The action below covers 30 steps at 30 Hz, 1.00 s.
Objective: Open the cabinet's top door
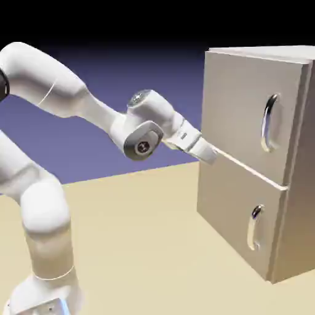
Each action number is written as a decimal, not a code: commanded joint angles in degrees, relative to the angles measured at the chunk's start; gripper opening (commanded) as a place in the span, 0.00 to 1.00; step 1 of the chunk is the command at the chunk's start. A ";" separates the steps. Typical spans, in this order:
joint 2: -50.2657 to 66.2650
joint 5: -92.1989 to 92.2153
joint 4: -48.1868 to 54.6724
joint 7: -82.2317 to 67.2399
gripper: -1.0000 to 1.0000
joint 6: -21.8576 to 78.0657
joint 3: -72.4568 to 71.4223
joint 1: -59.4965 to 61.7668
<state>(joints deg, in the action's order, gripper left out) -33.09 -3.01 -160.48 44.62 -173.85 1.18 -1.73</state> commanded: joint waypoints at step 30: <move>-10.78 -74.76 12.98 53.82 0.50 3.90 29.45 -26.03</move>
<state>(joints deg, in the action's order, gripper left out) -43.88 -77.76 -147.50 98.44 -169.95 30.63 -27.77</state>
